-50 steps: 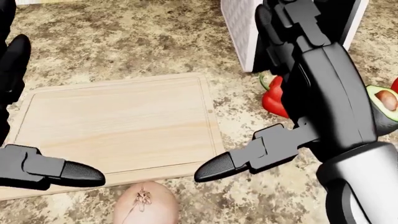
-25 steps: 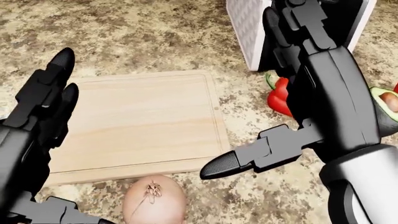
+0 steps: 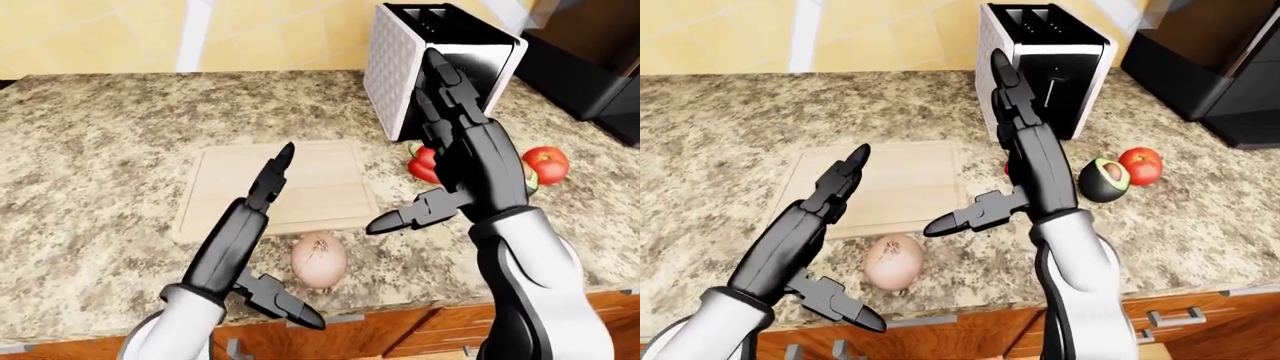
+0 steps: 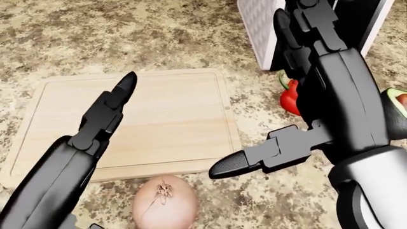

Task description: Place the avocado, onion, tomato and bell pepper on the cutting board.

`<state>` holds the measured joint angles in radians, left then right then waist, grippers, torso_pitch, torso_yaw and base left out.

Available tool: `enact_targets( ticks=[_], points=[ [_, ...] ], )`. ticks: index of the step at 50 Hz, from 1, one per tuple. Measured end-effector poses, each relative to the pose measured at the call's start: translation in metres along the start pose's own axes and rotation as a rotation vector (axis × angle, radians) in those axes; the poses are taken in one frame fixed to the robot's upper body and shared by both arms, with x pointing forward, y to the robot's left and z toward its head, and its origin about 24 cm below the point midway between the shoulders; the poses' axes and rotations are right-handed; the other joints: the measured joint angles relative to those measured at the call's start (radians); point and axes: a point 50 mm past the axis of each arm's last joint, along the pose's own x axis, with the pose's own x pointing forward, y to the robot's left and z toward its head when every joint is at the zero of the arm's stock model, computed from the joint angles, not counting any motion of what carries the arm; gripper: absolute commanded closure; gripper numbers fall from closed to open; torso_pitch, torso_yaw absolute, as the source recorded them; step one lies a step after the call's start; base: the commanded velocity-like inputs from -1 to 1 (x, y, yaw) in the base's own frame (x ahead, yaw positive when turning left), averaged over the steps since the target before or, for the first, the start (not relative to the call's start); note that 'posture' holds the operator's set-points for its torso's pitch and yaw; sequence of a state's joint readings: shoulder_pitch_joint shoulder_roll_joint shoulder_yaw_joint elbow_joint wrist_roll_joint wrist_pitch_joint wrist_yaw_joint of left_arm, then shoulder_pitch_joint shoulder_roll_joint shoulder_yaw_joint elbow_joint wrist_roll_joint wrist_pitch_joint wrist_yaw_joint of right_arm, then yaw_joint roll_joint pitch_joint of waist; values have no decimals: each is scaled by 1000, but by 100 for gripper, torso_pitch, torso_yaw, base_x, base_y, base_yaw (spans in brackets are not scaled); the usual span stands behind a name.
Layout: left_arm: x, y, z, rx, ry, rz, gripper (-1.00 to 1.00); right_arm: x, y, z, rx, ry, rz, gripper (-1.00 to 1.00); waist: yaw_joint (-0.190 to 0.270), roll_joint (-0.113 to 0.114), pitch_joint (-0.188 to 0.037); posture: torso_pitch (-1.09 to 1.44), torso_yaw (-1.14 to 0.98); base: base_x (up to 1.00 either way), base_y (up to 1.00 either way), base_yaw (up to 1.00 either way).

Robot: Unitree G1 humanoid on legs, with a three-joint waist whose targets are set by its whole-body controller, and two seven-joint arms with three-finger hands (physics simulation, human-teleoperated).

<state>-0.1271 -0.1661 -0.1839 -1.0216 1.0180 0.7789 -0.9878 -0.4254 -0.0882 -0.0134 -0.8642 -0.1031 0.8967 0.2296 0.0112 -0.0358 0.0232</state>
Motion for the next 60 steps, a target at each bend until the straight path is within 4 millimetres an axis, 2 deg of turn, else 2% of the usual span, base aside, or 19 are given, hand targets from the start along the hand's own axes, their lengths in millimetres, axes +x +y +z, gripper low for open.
enact_targets(
  ticks=[15, 21, 22, 28, 33, 34, 40, 41, 45, 48, 51, 53, 55, 58, 60],
  points=[
    [9, -7, -8, -24, 15, -14, -100, -4, -3, -1, -2, 1, -17, -100, -1, 9, -5, 0, 0, 0, 0, 0],
    [10, -13, -10, -25, 22, -41, -85, -3, -3, -2, -2, 3, -18, -100, -1, 10, -7, 0, 0, 0, 0, 0],
    [10, -14, -12, -21, 26, -44, -76, -3, -3, -2, -2, 3, -18, -100, -2, 10, -7, 0, 0, 0, 0, 0],
    [9, -17, -16, -12, 47, -54, -64, -3, -4, -3, -2, 4, -20, -100, -1, 10, -7, 0, 0, 0, 0, 0],
    [10, -17, -16, -6, 47, -56, -45, -3, -4, -4, -4, 5, -18, -100, -1, 10, -7, 0, 0, 0, 0, 0],
    [10, -16, -16, -4, 48, -56, -34, -3, -3, -3, -5, 5, -18, -100, -1, 10, -7, 0, 0, 0, 0, 0],
    [7, -14, -14, 5, 40, -46, -20, -4, -4, 0, -6, -6, -19, -100, 0, 10, -8, 0, 0, 0, 0, 0],
    [7, -14, -13, 6, 39, -45, 3, -4, -5, 0, -5, -7, -20, -100, 0, 10, -8, 0, 0, 0, 0, 0],
    [5, -13, -11, 13, 28, -32, 22, -4, -4, -1, -4, -3, -18, -100, 0, 10, -10, 0, 0, 0, 0, 0],
    [5, -12, -11, 19, 25, -22, 50, -3, -4, -3, -2, 4, -16, -100, -1, 10, -11, 0, 0, 0, 0, 0],
    [5, -12, -10, 21, 23, -21, 61, -3, -4, -5, -1, 9, -18, -100, -1, 10, -11, 0, 0, 0, 0, 0],
    [4, -12, -10, 21, 22, -22, 79, -3, -5, -7, -1, 13, -20, -100, -1, 10, -12, 0, 0, 0, 0, 0],
    [4, -12, -9, 21, 21, -24, 88, -3, -5, -8, 0, 15, -22, -100, -1, 10, -11, 0, 0, 0, 0, 0],
    [4, -13, -8, 22, 21, -34, 100, -3, -4, -9, 0, 16, -23, -100, -1, 10, -11, 0, 0, 0, 0, 0],
    [5, -13, -7, 23, 22, -43, 100, -3, -4, -11, 2, 18, -23, -100, 0, 9, -9, 0, 0, 0, 0, 0]
  ],
)
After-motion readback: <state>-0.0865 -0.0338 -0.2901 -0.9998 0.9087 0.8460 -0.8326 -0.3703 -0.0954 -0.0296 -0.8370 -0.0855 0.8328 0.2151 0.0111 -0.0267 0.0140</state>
